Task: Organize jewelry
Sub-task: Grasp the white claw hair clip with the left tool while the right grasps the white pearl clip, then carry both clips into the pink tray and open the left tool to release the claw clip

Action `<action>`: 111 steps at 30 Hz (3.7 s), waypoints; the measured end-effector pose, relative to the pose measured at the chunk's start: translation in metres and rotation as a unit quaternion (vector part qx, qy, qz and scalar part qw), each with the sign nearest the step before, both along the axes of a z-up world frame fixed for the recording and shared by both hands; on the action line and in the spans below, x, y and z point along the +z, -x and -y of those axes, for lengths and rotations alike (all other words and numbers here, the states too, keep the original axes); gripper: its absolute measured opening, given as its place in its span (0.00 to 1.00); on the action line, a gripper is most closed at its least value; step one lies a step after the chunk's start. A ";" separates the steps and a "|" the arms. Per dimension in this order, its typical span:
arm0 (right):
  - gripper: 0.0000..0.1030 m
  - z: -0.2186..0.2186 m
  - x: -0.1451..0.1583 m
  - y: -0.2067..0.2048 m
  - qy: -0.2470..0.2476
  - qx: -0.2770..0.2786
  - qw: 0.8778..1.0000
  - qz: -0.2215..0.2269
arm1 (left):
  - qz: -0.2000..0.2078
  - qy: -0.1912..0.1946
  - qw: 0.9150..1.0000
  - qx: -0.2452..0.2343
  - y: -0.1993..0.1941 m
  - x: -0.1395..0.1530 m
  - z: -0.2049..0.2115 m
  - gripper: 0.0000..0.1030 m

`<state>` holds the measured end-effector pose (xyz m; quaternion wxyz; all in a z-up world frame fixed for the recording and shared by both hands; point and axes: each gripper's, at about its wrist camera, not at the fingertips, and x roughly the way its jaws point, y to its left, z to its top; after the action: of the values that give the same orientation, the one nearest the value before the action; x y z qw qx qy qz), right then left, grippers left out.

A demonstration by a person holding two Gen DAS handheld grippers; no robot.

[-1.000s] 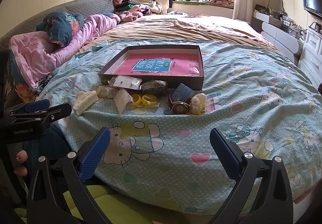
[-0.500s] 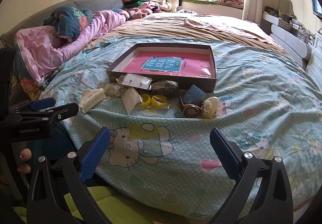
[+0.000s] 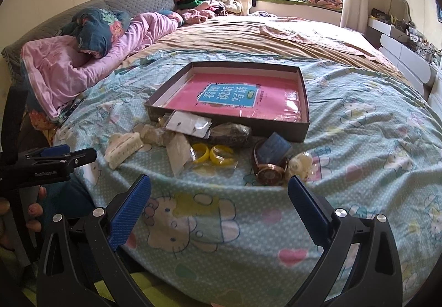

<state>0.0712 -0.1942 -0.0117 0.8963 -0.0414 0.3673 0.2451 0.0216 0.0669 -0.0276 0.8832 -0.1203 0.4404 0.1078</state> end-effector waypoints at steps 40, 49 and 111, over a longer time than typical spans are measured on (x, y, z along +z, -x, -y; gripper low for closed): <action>0.41 0.067 -0.067 -0.098 -0.040 -0.074 0.991 -0.103 | -0.061 0.016 0.994 -0.090 -0.081 -0.037 0.024 0.39; 0.34 0.083 -0.055 -0.094 -0.061 -0.076 0.992 -0.078 | -0.028 0.027 0.996 -0.085 -0.081 -0.016 0.019 0.32; 0.34 0.009 -0.042 -0.191 -0.048 -0.068 0.995 -0.054 | 0.030 0.001 0.996 -0.079 -0.184 -0.017 0.011 0.37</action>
<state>0.2619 -0.2033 -0.0539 0.8906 0.0406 0.4050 0.2027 0.2054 0.0561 -0.0443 0.9014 -0.0897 0.4223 0.0337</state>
